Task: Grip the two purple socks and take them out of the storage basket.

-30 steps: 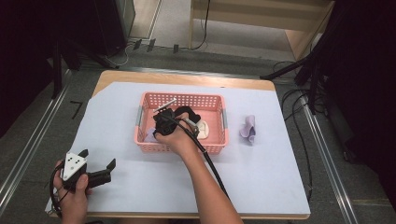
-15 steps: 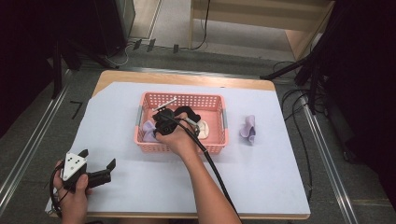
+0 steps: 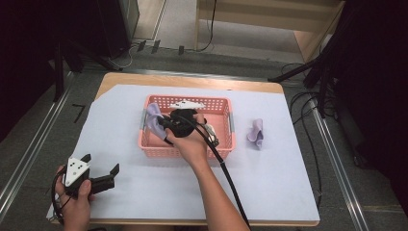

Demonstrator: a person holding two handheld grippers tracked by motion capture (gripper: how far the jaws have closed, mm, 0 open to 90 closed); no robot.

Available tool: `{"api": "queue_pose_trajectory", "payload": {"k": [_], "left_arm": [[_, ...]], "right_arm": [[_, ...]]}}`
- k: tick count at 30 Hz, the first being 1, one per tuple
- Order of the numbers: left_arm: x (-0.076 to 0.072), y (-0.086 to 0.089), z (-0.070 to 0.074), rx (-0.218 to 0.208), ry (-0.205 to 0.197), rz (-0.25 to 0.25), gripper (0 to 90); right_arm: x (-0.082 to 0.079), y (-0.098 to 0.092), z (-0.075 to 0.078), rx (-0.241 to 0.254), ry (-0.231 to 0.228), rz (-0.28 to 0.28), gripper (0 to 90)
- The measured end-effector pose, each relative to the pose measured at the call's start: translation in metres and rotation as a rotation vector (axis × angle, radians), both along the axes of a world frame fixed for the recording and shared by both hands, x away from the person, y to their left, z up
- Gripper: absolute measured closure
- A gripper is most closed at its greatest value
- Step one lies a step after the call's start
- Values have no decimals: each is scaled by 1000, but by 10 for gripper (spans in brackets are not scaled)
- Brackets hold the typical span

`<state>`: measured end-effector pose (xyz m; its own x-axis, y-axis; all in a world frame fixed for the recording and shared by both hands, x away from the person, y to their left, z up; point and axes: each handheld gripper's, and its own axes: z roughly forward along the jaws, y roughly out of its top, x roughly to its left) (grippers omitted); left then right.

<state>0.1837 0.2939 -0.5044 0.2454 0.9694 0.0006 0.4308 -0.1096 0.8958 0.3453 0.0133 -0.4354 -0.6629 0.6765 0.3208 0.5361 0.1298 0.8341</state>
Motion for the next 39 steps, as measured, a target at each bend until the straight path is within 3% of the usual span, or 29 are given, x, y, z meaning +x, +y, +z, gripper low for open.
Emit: {"api": "queue_pose_trajectory", "payload": {"k": [1, 10, 20, 30, 39], "left_arm": [[0, 0, 0, 2, 2, -3, 2], [0, 0, 0, 1, 0, 0, 2], [0, 0, 0, 1, -1, 0, 1], [0, 0, 0, 3, -1, 0, 1], [0, 0, 0, 3, -4, 2, 2]], "right_arm": [[-2, -4, 2, 25, -31, -26, 835], [-8, -16, 10, 85, -200, -138, 834], [-11, -35, 13, 91, -348, -239, 834], [-14, -64, 16, 76, -433, -319, 834], [-15, -95, 16, 86, -466, -402, 834]]}}
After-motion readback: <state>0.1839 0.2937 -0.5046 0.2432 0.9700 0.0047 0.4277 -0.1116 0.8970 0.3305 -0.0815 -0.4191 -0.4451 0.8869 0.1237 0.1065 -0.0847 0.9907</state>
